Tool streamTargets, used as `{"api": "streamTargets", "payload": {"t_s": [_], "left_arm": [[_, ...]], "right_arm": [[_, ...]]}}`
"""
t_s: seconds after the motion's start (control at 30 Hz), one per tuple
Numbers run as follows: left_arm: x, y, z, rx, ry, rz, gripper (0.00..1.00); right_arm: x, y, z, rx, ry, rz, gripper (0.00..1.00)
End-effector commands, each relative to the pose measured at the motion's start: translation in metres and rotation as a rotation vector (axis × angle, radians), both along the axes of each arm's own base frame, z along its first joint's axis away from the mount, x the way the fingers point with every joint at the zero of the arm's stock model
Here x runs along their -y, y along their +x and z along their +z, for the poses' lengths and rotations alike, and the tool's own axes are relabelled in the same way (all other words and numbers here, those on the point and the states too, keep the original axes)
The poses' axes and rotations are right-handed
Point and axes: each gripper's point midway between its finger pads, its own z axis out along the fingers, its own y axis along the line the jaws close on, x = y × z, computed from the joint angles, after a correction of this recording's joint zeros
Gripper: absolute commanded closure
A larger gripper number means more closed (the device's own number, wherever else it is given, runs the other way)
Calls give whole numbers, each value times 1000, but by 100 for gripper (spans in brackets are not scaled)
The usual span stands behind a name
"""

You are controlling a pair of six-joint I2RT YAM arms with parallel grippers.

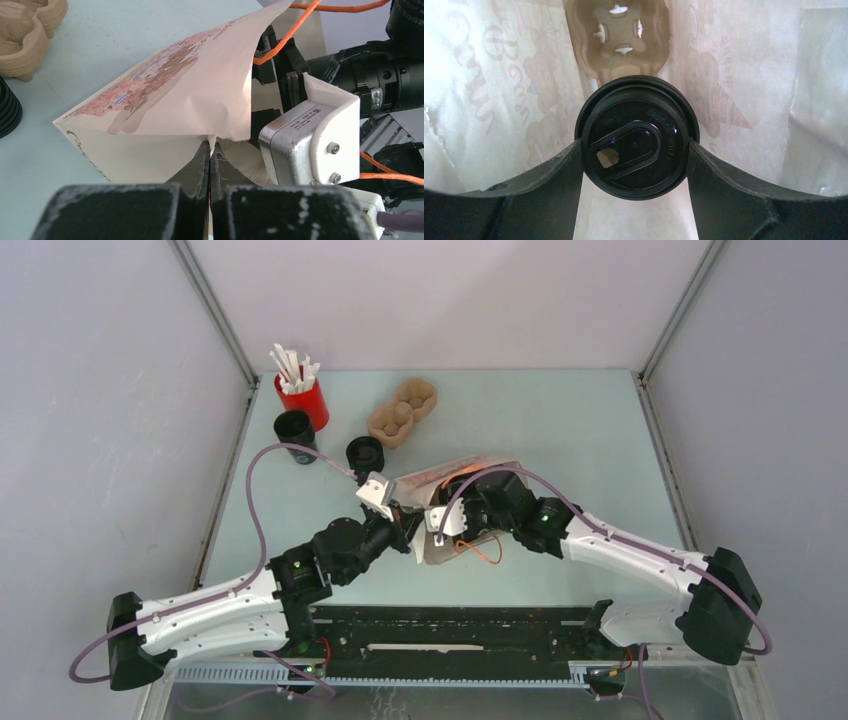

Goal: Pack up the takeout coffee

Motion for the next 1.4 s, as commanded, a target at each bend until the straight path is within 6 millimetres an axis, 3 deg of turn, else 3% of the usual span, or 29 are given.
{"api": "streamTargets", "payload": {"t_s": [0.0,0.37,0.77,0.97,1.37], "left_arm": [[2,-3,2,-1,-39,-11,100],[-7,-5,-19,-28,-6,7,100],[-7,-4,-16,-44,-4,16,100],[-8,-3,-14,-49,-15,33,100],[-9,-2,-9,-48,-27,40,100]], "right_arm": [[-13,5,3,2,54,25,58],[-11,24,-7,49,7,-6,63],[-16,40,-13,94,34,-14,58],[-14,46,-18,86,48,-35,46],[-15,44,-36,27,-1,-37,32]]}}
